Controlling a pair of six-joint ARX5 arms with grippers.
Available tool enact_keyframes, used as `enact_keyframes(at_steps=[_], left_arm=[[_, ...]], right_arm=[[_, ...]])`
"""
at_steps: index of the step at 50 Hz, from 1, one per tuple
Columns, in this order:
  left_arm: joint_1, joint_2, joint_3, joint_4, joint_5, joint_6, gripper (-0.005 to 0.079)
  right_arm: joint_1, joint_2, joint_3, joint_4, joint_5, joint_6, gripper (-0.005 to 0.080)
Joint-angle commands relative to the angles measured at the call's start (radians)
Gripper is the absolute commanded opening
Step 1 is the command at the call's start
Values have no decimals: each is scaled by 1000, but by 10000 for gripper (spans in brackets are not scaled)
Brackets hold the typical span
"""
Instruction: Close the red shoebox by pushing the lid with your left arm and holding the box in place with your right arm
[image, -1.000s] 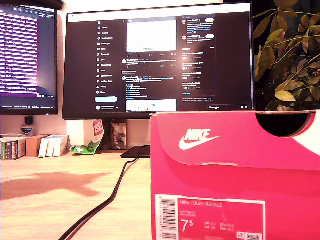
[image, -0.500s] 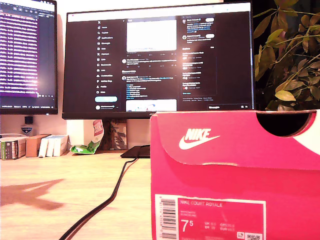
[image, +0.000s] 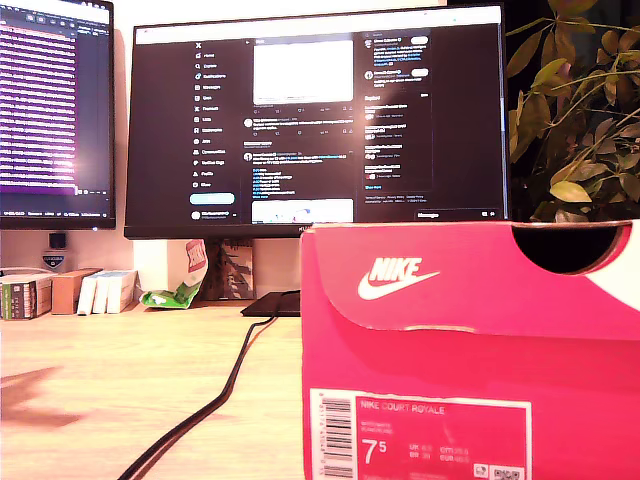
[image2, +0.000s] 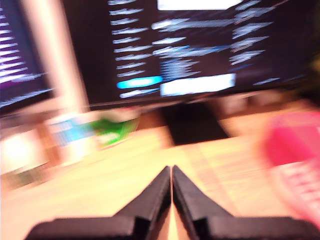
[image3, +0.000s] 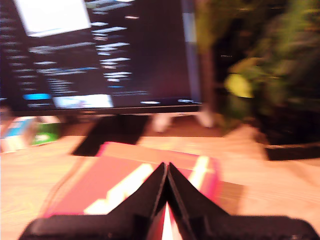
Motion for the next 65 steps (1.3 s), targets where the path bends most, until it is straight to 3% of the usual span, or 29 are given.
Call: enact_keyframes(at_steps=[1,19,25,35,50,65], left_arm=[[6,-26,-18,4,-6,10,-19],[24,-216,-225,52,-2,-14,-19],[24,-263,-235,72,-16,-42,-19],[24,-263,-278,151,-17,-123,-19],[24,-262,-388,351,-69,-158,-19],[24,-262,-484,417,-77,-170,-19]], right_arm=[[9,-24,-23,8,6,-18,-12],[33,-176,-77,11,48,-75,-12],[33,-245,-138,43,48,-65,-12],[33,-336,-245,157,66,-16,-12],[32,-362,-344,280,214,-40,-12],[32,-363,-457,360,214,-3,-12]])
